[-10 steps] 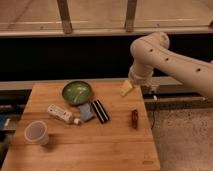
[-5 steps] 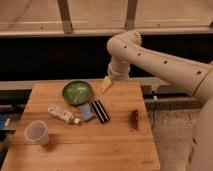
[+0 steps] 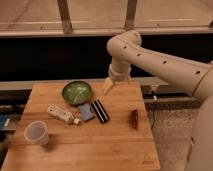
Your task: Place the eraser on the white sponge
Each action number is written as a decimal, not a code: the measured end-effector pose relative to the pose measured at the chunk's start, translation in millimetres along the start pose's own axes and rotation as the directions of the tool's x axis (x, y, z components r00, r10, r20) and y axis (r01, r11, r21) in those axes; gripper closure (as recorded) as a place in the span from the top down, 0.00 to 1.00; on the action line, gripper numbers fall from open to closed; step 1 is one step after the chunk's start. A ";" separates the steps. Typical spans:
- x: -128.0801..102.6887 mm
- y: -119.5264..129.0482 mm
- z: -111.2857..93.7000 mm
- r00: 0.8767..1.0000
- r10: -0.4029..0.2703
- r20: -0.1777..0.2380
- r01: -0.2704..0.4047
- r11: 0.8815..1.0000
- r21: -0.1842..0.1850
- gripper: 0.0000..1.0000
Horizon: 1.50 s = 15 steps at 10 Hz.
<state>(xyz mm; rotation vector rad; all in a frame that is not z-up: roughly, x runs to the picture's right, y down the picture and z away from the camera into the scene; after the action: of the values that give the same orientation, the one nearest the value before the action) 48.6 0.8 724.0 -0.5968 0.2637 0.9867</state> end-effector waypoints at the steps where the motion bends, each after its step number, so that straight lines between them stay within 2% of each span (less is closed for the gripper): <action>1: 0.7 10.9 16.4 0.999 -0.024 -0.023 0.024 1.000 0.007 0.80; 4: -1.0 31.9 70.9 0.997 -0.062 -0.051 0.062 0.998 -0.003 0.80; 5: -4.9 39.8 97.0 0.995 -0.075 -0.062 0.075 0.997 -0.009 0.80; 8: -24.5 55.1 141.3 0.994 -0.089 -0.068 0.087 0.995 -0.039 0.80; 12: -42.6 55.7 157.8 0.996 -0.091 -0.018 0.089 0.991 -0.098 0.80; 15: -44.1 57.6 157.8 0.995 -0.094 -0.017 0.091 0.991 -0.100 0.80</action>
<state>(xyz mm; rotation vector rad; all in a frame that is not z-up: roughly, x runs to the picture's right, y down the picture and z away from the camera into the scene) -32.3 85.4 852.4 -0.7046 0.2048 0.9081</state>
